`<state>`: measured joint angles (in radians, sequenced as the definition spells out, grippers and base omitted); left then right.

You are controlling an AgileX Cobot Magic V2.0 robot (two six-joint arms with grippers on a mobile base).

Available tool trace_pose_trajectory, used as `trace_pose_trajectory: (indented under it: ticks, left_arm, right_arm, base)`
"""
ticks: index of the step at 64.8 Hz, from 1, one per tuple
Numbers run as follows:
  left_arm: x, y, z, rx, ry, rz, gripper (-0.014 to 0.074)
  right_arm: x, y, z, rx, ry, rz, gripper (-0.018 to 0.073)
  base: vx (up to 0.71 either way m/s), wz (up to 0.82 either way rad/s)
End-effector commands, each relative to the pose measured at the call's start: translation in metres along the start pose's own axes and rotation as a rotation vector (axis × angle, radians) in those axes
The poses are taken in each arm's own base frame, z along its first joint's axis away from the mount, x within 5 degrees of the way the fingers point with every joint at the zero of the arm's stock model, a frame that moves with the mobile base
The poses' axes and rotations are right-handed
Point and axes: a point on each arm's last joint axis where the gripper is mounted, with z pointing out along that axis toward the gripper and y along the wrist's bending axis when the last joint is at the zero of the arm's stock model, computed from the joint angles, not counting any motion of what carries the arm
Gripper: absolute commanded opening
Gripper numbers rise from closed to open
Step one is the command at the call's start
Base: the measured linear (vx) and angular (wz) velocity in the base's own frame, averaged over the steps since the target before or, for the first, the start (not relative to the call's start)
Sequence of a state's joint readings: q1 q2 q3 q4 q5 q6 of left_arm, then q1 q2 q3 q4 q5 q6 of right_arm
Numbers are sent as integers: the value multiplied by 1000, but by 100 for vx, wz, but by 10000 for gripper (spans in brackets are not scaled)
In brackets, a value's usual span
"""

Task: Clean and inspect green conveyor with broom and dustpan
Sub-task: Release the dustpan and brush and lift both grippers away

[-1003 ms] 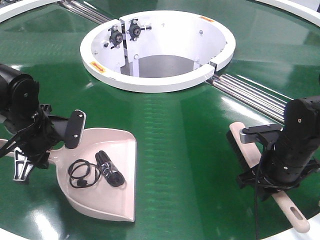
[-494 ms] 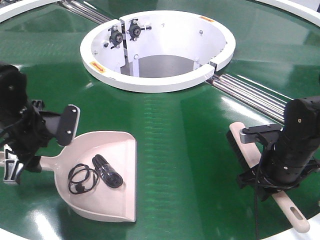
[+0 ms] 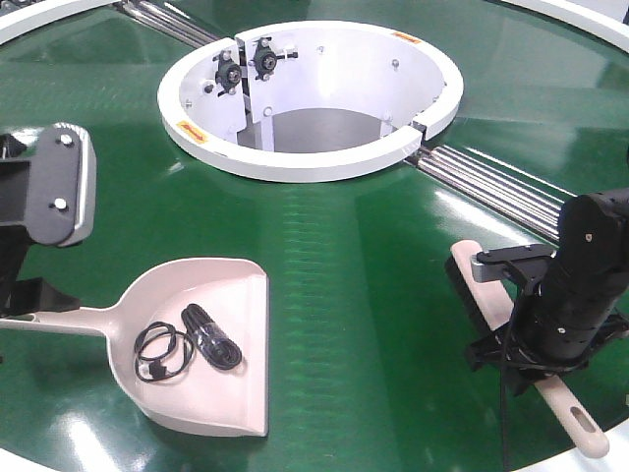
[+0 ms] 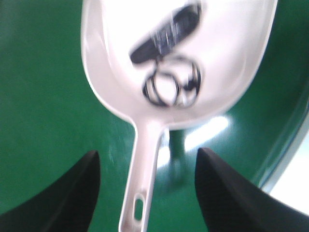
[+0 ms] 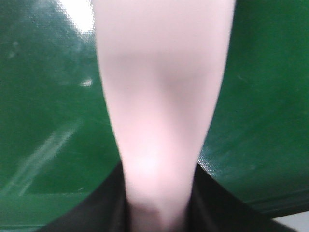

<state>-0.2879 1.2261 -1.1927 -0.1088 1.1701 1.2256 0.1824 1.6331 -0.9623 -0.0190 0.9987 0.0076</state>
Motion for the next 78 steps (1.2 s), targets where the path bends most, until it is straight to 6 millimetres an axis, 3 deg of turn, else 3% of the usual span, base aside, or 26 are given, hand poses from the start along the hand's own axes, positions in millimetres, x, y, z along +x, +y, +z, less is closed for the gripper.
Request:
trace_pose_trajectory:
  ticks: [1, 59, 71, 78]
  left_arm:
    - [-12, -1, -21, -83, -140, -31, 415]
    - [-20, -1, -23, -78, -233, -71, 415]
    - [-20, -1, -23, -78, -233, -71, 415]
    - [-20, -1, -23, -78, -233, -71, 415]
  right_arm:
    - [-1, -2, -17, 5, -72, -3, -1]
    - [0, -3, -16, 7, -49, 3, 4]
    - [1, -4, -16, 20, -42, 7, 80]
    - [1, -4, -16, 19, -43, 9, 195]
  base:
    - [0, 0]
    - [0, 0]
    - [0, 0]
    - [0, 0]
